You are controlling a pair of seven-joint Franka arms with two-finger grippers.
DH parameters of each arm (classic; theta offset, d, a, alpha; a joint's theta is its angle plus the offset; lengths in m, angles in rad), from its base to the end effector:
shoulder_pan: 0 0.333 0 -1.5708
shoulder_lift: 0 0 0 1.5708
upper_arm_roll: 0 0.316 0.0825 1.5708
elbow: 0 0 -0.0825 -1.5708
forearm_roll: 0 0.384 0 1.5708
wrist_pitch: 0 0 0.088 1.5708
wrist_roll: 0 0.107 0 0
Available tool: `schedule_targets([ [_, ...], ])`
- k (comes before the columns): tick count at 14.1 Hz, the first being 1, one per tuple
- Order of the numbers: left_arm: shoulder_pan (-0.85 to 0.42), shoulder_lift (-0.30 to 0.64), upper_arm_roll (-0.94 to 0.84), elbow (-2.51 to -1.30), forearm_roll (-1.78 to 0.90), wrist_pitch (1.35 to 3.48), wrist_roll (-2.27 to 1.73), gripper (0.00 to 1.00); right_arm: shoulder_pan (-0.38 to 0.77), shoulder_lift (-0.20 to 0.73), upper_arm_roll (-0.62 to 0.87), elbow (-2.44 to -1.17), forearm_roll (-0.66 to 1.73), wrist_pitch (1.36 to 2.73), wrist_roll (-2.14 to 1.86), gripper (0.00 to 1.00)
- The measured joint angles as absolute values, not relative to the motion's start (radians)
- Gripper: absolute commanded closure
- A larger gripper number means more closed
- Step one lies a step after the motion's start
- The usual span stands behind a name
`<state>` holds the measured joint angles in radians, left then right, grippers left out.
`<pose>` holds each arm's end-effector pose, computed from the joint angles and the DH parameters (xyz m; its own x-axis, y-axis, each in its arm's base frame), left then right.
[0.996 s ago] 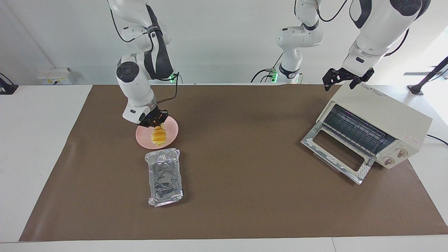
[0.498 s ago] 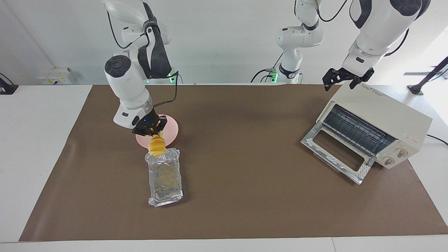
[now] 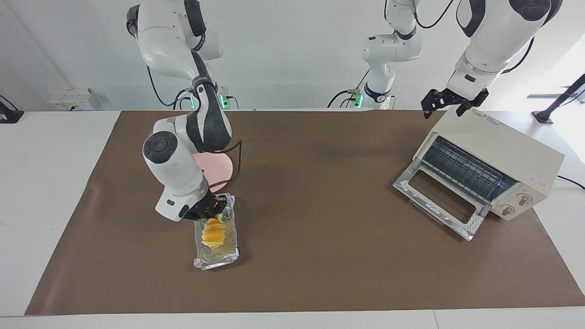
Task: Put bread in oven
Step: 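Carry the bread to the foil tray and release it inside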
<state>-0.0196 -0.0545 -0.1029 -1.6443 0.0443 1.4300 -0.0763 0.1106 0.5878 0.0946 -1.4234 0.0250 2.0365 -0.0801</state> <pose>0.5172 -0.0599 0.6086 0.9872 -0.0375 -0.1550 -0.0476 -0.9969 -0.0619 0.7042 0.1351 0.3579 0.9667 0.2537 0.0325 0.2555 -0.9641 -0.0726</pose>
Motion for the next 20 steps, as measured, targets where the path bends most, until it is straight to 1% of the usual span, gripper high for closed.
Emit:
schedule_targets([
  [1, -0.02, -0.054, -0.103, -1.644, 0.044, 1.43, -0.076, 0.0, 0.115, 0.6, 0.095, -1.43, 0.019, 2.055, -0.078, 1.0],
  [4, -0.02, -0.054, -0.103, -1.644, 0.044, 1.43, -0.076, 0.0, 0.116, 0.602, 0.094, -1.505, 0.004, 2.146, -0.078, 1.0],
  [6, -0.02, -0.054, -0.103, -1.644, 0.044, 1.43, -0.076, 0.0, 0.116, 0.598, 0.093, -1.536, -0.002, 2.17, -0.078, 1.0],
  [7, -0.02, -0.054, -0.103, -1.644, 0.044, 1.43, -0.076, 0.0, 0.116, 0.596, 0.093, -1.545, -0.002, 2.173, -0.078, 0.95],
  [8, -0.02, -0.054, -0.103, -1.644, 0.044, 1.43, -0.076, 0.0, 0.116, 0.591, 0.093, -1.55, -0.002, 2.173, -0.078, 0.44],
  [9, -0.02, -0.054, -0.103, -1.644, 0.044, 1.43, -0.076, 0.0, 0.116, 0.586, 0.093, -1.553, -0.002, 2.173, -0.076, 0.32],
  [10, -0.02, -0.054, -0.103, -1.644, 0.044, 1.43, -0.076, 0.0, 0.115, 0.58, 0.093, -1.554, -0.002, 2.172, -0.07, 0.3],
  [11, -0.02, -0.054, -0.103, -1.644, 0.044, 1.43, -0.076, 0.0, 0.114, 0.575, 0.093, -1.552, -0.002, 2.163, -0.065, 0.26],
  [12, -0.02, -0.054, -0.103, -1.644, 0.044, 1.43, -0.076, 0.0, 0.111, 0.57, 0.093, -1.543, -0.002, 2.142, -0.063, 0.25],
  [13, -0.02, -0.054, -0.103, -1.644, 0.044, 1.43, -0.076, 0.0, 0.11, 0.566, 0.092, -1.519, -0.002, 2.102, -0.062, 0.21],
  [14, -0.02, -0.054, -0.103, -1.644, 0.044, 1.43, -0.076, 0.0, 0.109, 0.565, 0.091, -1.486, -0.002, 2.049, -0.062, 0.13],
  [16, -0.02, -0.054, -0.103, -1.644, 0.044, 1.43, -0.076, 0.0, 0.105, 0.565, 0.09, -1.435, -0.003, 1.984, -0.062, 0.14],
  [17, -0.02, -0.054, -0.103, -1.644, 0.044, 1.43, -0.076, 0.0, 0.102, 0.565, 0.089, -1.425, -0.006, 1.977, -0.063, 0.15],
  [20, -0.02, -0.055, -0.103, -1.644, 0.044, 1.43, -0.076, 0.0, 0.088, 0.57, 0.078, -1.432, -0.053, 2.043, -0.101, 0.16],
])
